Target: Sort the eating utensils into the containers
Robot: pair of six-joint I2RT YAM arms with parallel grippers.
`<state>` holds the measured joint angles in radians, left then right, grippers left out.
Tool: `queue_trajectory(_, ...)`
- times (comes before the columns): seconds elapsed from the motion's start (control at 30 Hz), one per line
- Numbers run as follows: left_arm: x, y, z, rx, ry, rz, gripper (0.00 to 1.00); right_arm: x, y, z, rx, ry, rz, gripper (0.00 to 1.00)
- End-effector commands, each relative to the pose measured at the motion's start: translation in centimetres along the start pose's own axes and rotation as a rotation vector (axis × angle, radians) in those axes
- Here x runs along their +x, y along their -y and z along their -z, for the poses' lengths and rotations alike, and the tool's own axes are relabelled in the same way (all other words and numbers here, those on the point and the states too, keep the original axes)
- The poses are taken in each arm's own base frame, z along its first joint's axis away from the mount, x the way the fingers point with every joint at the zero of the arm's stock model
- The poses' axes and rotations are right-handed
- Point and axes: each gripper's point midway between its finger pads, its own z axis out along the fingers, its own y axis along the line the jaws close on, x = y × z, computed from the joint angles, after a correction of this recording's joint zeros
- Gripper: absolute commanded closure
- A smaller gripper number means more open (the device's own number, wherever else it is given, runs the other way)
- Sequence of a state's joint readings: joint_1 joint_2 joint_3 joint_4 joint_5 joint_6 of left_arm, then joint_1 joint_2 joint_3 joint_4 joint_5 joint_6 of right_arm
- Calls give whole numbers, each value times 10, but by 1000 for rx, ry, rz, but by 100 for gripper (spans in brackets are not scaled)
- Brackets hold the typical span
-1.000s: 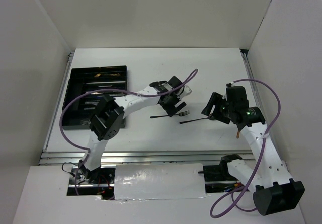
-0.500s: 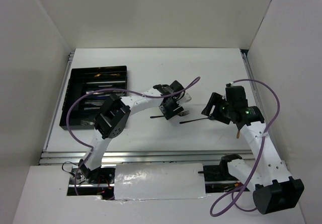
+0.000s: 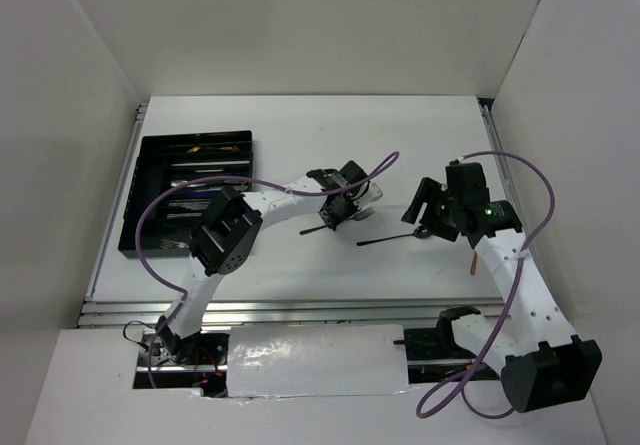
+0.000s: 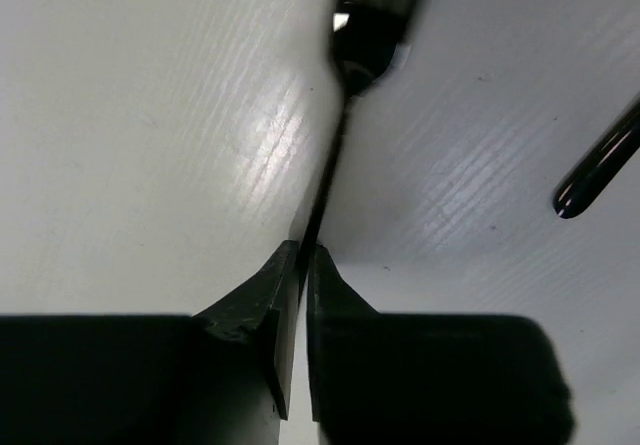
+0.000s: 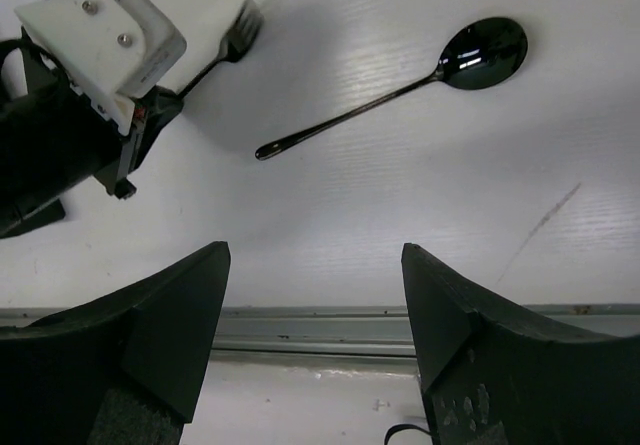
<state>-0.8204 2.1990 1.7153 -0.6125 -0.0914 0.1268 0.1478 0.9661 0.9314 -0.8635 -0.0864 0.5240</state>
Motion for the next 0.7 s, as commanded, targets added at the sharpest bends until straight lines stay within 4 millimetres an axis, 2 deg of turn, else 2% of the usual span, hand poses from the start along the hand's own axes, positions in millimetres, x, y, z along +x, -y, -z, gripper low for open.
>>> queue_trajectory(0.0,23,7,-26,9,-62,79,86,-37,-9,5,29,80,-19,22)
queue_trajectory(0.07,28,5,-27,-7,-72,104,91,-50,-13,11,47,92,-11,23)
queue_trajectory(0.1,30,3,-27,-22,-80,123,100,-57,-6,8,104,105,-10,23)
queue_trajectory(0.13,32,2,-26,-22,-87,122,100,-59,-1,8,141,97,-12,22)
queue_trajectory(0.17,31,2,-21,-27,-82,167,100,-71,-4,15,152,124,-16,23)
queue_trajectory(0.2,33,-1,-20,-27,-92,187,100,-72,4,12,208,106,-20,23)
queue_trajectory(0.27,30,-6,-10,-19,-78,209,100,-85,1,17,228,130,-41,23)
queue_trajectory(0.33,25,-10,-3,-4,-56,235,100,-89,2,15,254,130,-67,23)
queue_trajectory(0.53,-1,-38,35,72,80,389,100,-104,-20,13,194,124,-158,23)
queue_trajectory(0.57,-6,-50,51,74,122,453,100,-106,-26,11,178,109,-167,23)
queue_trajectory(0.6,-7,-53,56,91,141,482,100,-106,-29,12,172,96,-169,23)
queue_trajectory(0.63,-17,-59,77,107,206,507,100,-106,-32,12,161,90,-169,23)
queue_trajectory(0.67,-14,-69,85,103,228,560,100,-106,-35,13,146,80,-169,23)
